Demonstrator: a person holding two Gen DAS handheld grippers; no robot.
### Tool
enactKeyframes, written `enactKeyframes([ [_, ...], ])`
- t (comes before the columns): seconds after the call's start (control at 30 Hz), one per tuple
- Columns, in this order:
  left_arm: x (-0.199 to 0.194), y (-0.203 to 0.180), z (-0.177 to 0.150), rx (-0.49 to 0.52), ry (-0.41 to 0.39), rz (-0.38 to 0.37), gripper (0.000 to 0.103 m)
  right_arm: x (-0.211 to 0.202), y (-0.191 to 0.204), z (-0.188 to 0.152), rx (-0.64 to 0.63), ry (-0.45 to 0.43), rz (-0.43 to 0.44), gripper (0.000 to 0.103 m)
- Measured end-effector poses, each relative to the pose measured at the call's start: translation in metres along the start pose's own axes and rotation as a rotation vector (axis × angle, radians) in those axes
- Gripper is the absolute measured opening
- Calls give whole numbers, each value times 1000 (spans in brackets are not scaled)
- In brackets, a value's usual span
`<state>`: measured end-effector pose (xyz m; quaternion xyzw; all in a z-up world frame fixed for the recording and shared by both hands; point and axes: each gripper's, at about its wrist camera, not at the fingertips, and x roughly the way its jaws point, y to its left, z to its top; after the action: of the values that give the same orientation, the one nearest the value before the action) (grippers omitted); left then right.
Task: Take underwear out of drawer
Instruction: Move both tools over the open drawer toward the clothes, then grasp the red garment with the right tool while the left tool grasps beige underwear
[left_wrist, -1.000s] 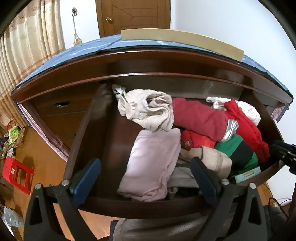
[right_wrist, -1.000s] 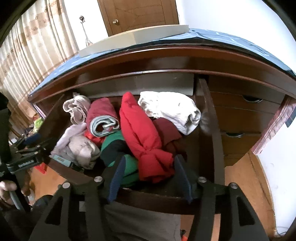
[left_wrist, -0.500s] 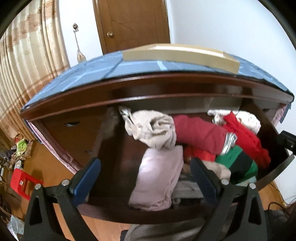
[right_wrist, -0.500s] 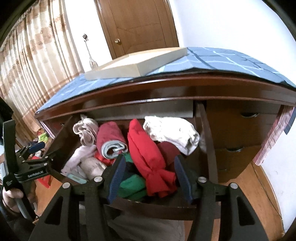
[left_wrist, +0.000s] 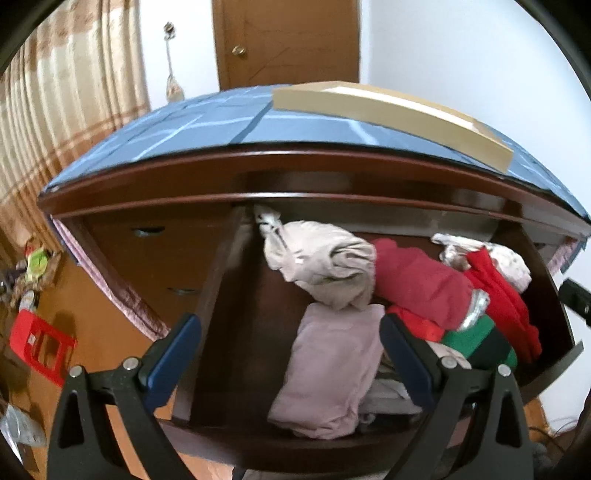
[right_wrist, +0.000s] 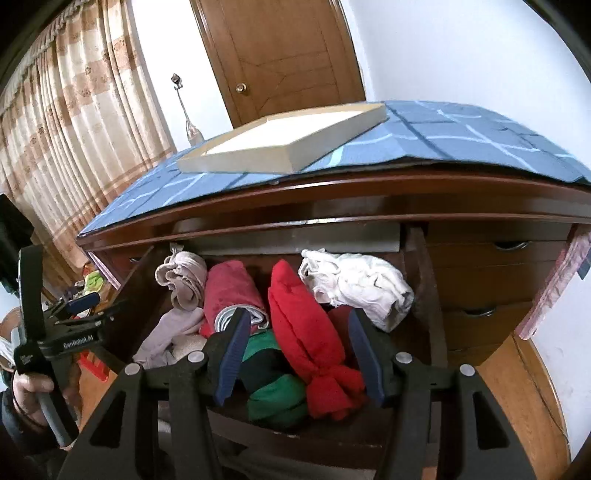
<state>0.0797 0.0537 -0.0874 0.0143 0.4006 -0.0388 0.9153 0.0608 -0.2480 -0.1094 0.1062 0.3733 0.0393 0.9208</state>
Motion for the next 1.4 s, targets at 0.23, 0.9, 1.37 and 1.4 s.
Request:
enactKeyframes([
  [0.23, 13, 1, 18, -27, 23, -16, 99, 22, -10, 9, -1, 61, -3, 58],
  [0.9, 63, -3, 49, -117, 121, 4, 99, 114, 17, 22, -237, 440, -15, 46],
  [1.37, 100, -37, 64, -36, 239, 52, 99, 127, 23, 24, -309, 484, 1, 39],
  [1.4, 101, -36, 64, -45, 241, 52, 97, 125, 22, 25, -299, 470, 6, 37],
])
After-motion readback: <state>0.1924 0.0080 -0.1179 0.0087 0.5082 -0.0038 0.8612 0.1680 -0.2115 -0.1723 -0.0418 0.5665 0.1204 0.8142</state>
